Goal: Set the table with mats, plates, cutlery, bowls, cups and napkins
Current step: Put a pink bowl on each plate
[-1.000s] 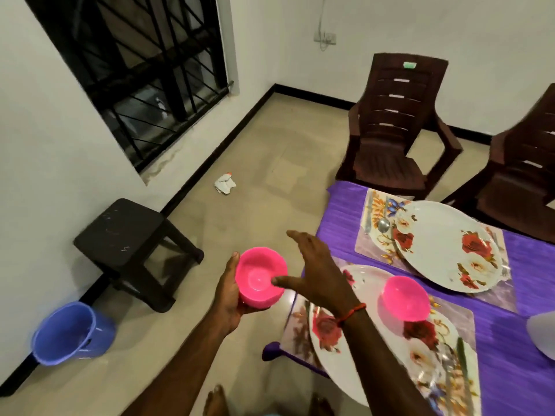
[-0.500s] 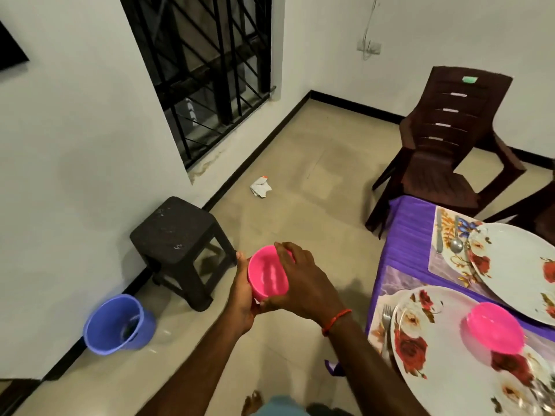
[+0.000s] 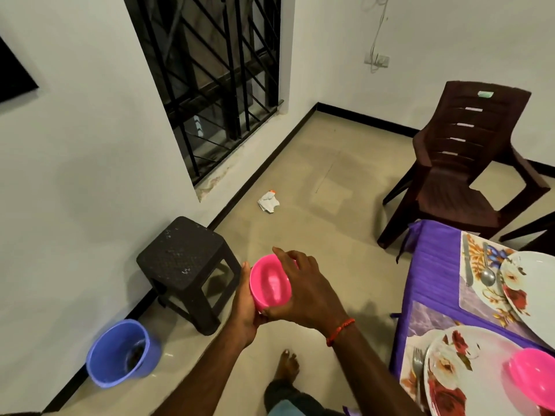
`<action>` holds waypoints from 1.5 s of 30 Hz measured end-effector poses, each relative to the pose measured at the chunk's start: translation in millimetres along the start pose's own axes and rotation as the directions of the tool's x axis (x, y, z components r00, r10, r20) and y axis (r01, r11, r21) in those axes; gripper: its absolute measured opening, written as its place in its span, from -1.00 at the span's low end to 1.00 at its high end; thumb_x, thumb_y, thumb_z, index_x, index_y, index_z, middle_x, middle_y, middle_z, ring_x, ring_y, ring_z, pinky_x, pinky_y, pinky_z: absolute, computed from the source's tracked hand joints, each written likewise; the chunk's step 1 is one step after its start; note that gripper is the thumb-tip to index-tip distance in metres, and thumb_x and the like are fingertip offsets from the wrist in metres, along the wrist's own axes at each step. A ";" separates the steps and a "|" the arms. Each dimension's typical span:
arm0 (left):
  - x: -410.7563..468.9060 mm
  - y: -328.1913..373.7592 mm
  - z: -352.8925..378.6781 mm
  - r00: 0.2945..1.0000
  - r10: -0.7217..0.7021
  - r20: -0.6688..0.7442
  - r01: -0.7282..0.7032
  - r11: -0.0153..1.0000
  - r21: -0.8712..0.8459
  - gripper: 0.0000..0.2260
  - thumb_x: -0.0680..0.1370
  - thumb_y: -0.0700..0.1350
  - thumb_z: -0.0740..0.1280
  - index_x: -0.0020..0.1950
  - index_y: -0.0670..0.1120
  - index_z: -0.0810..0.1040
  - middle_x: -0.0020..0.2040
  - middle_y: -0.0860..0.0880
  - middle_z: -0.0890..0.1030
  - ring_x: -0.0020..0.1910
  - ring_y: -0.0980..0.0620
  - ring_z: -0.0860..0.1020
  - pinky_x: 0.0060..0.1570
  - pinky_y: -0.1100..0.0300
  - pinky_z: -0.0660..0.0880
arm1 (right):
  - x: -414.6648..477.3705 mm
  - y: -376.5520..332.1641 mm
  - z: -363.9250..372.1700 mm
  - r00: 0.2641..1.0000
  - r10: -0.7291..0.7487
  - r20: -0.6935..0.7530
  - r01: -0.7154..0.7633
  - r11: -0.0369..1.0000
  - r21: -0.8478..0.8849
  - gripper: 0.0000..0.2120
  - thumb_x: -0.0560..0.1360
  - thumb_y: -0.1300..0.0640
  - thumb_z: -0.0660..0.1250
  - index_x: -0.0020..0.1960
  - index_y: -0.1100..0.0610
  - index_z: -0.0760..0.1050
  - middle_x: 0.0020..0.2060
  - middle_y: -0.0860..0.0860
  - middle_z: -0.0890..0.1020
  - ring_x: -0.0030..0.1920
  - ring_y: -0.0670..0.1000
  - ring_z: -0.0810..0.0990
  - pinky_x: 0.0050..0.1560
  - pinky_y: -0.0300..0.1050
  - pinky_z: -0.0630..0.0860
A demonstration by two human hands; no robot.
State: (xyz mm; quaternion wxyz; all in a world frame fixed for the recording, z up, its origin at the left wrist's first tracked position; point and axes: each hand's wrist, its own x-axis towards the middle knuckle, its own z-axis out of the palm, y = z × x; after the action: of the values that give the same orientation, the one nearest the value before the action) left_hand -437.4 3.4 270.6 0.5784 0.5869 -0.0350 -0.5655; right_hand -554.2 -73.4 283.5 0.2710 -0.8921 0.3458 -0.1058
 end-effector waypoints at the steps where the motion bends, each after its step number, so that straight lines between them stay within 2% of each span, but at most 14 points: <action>1: 9.6 4.2 0.3 1.000 -0.001 -0.007 0.001 1.000 0.008 -0.27 0.37 0.44 0.16 0.40 0.03 0.44 0.27 -0.21 0.57 0.26 -0.22 0.57 0.29 -0.23 0.54 | 9.4 3.0 -1.9 1.000 0.001 0.008 -0.001 1.000 0.004 0.17 0.21 -0.39 0.55 0.62 -0.09 0.02 0.45 -0.04 0.32 0.37 0.01 0.31 0.19 -0.10 0.52; 6: 64.8 30.5 12.2 1.000 0.003 -0.027 -0.001 0.997 0.083 -0.11 0.34 0.55 0.15 0.49 0.01 0.42 0.27 -0.21 0.60 0.23 -0.22 0.61 0.25 -0.23 0.57 | 63.3 25.0 -14.4 1.000 -0.006 0.013 0.006 1.000 0.014 0.18 0.20 -0.41 0.55 0.61 -0.10 0.02 0.43 -0.05 0.33 0.35 0.01 0.32 0.20 -0.05 0.54; 9: 97.8 48.9 24.0 0.999 0.002 -0.043 0.001 0.997 0.074 -0.27 0.49 0.50 0.06 0.42 0.03 0.48 0.21 -0.24 0.64 0.16 -0.24 0.65 0.11 -0.19 0.64 | 93.6 40.3 -25.0 1.000 -0.021 -0.019 0.021 0.999 0.042 0.17 0.18 -0.39 0.57 0.61 -0.09 0.07 0.44 -0.04 0.31 0.37 0.01 0.30 0.21 -0.05 0.52; 13: 134.4 71.9 47.6 1.000 -0.007 -0.009 0.008 0.997 0.072 -0.46 0.53 0.44 0.05 0.21 0.11 0.54 0.16 -0.23 0.65 0.14 -0.25 0.65 0.04 -0.16 0.65 | 130.0 64.0 -43.5 0.999 -0.035 -0.035 0.036 0.998 0.050 0.16 0.19 -0.37 0.58 0.61 -0.08 0.09 0.45 -0.03 0.30 0.38 0.00 0.28 0.24 -0.11 0.47; 16: 158.9 84.4 65.7 1.000 -0.016 0.008 0.016 0.998 0.068 -0.57 0.64 0.33 0.07 0.19 0.07 0.55 0.14 -0.21 0.65 0.09 -0.21 0.65 -0.06 -0.06 0.66 | 153.2 82.1 -56.1 0.999 -0.015 -0.032 0.017 0.999 0.040 0.16 0.20 -0.39 0.57 0.61 -0.11 0.06 0.47 -0.04 0.28 0.41 0.00 0.26 0.22 -0.09 0.51; 20: 182.4 94.0 82.1 0.999 -0.032 0.013 0.031 0.998 0.053 -0.65 0.67 0.23 0.14 0.18 0.03 0.56 0.10 -0.18 0.65 0.06 -0.19 0.64 -0.07 -0.05 0.65 | 167.1 97.7 -66.6 0.999 0.011 -0.038 -0.009 0.999 0.049 0.17 0.20 -0.36 0.58 0.61 -0.12 0.03 0.49 -0.06 0.26 0.43 0.01 0.26 0.20 -0.02 0.55; 23: 206.3 104.5 101.5 0.999 -0.021 0.035 0.017 0.995 0.096 -0.71 0.70 0.16 0.16 0.18 0.03 0.56 0.05 -0.13 0.66 0.00 -0.14 0.65 -0.22 0.04 0.65 | 182.0 115.3 -78.5 0.996 0.046 -0.073 -0.042 0.998 0.056 0.16 0.22 -0.36 0.58 0.61 -0.11 0.03 0.51 -0.06 0.25 0.45 0.00 0.25 0.20 -0.03 0.54; 26: 232.0 114.5 118.6 0.997 -0.049 0.054 0.043 0.992 0.117 -0.76 0.70 0.13 0.18 0.17 0.05 0.57 0.07 -0.12 0.66 0.04 -0.16 0.64 -0.15 0.00 0.65 | 198.7 130.5 -90.3 0.992 0.089 -0.093 -0.083 0.995 0.063 0.15 0.23 -0.35 0.58 0.61 -0.11 0.03 0.51 -0.07 0.27 0.45 0.00 0.26 0.22 -0.01 0.55; 30: 270.1 133.3 144.3 0.992 -0.072 0.102 0.050 0.979 0.198 -0.73 0.70 0.14 0.19 0.25 0.06 0.56 0.12 -0.14 0.67 0.06 -0.20 0.66 -0.22 -0.02 0.66 | 227.8 150.8 -110.9 0.983 0.151 -0.108 -0.145 0.987 0.069 0.12 0.27 -0.25 0.60 0.62 -0.07 0.04 0.52 -0.01 0.26 0.45 0.03 0.25 0.28 -0.03 0.45; 34: 308.8 157.3 175.1 0.979 -0.123 0.166 0.076 0.962 0.264 -0.73 0.69 0.20 0.17 0.19 0.11 0.56 0.16 -0.14 0.66 0.12 -0.26 0.64 -0.07 -0.23 0.67 | 262.4 177.2 -130.5 0.960 0.225 -0.167 -0.227 0.974 0.008 0.13 0.26 -0.25 0.60 0.62 -0.07 0.04 0.51 0.00 0.28 0.45 0.05 0.25 0.28 0.01 0.47; 40: 367.4 200.1 220.3 0.963 -0.161 0.214 0.080 0.936 0.344 -0.69 0.66 0.24 0.19 0.25 0.11 0.56 0.22 -0.12 0.62 0.16 -0.23 0.60 -0.02 -0.20 0.66 | 311.1 209.3 -163.3 0.906 0.365 -0.215 -0.362 0.931 0.055 0.16 0.24 -0.21 0.64 0.62 -0.09 0.01 0.53 -0.01 0.23 0.48 0.06 0.21 0.32 0.05 0.44; 45: 400.5 225.0 245.5 0.946 -0.198 0.256 0.093 0.924 0.370 -0.73 0.66 0.23 0.20 0.19 0.16 0.61 0.21 -0.11 0.63 0.14 -0.25 0.60 -0.02 -0.22 0.65 | 335.5 226.5 -180.8 0.849 0.455 -0.269 -0.425 0.890 0.164 0.16 0.21 -0.23 0.64 0.61 -0.09 0.04 0.51 -0.03 0.28 0.44 0.07 0.29 0.36 0.11 0.45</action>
State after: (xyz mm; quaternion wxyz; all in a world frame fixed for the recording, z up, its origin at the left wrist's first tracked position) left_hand -328.9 -505.9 258.5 0.4083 0.5931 -0.1758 -0.6712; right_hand -501.2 -512.8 308.0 0.2758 -0.7480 0.5724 -0.1919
